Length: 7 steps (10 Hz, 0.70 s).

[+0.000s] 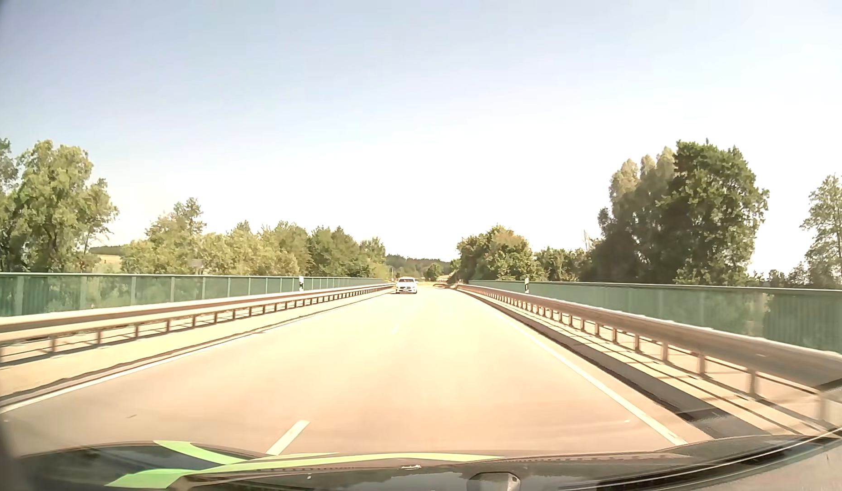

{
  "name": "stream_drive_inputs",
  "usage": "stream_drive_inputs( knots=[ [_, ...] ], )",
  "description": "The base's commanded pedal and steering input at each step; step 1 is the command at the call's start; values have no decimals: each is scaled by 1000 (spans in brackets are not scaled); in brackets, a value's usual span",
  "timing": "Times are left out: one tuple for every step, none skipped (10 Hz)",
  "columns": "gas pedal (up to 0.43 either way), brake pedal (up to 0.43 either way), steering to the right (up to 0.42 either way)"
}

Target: Follow the waypoints while adhering to traffic rules and regulations

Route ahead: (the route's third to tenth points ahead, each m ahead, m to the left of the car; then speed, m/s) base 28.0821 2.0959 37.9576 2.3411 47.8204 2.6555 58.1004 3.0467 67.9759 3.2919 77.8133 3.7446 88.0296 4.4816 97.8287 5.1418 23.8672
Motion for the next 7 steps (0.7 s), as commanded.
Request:
stream_drive_inputs(
  knots=[
    [319,0,-5],
    [319,0,-5],
    [331,0,-5],
    [331,0,-5],
    [331,0,-5],
    [339,0,-5],
    [339,0,-5]
  ],
)
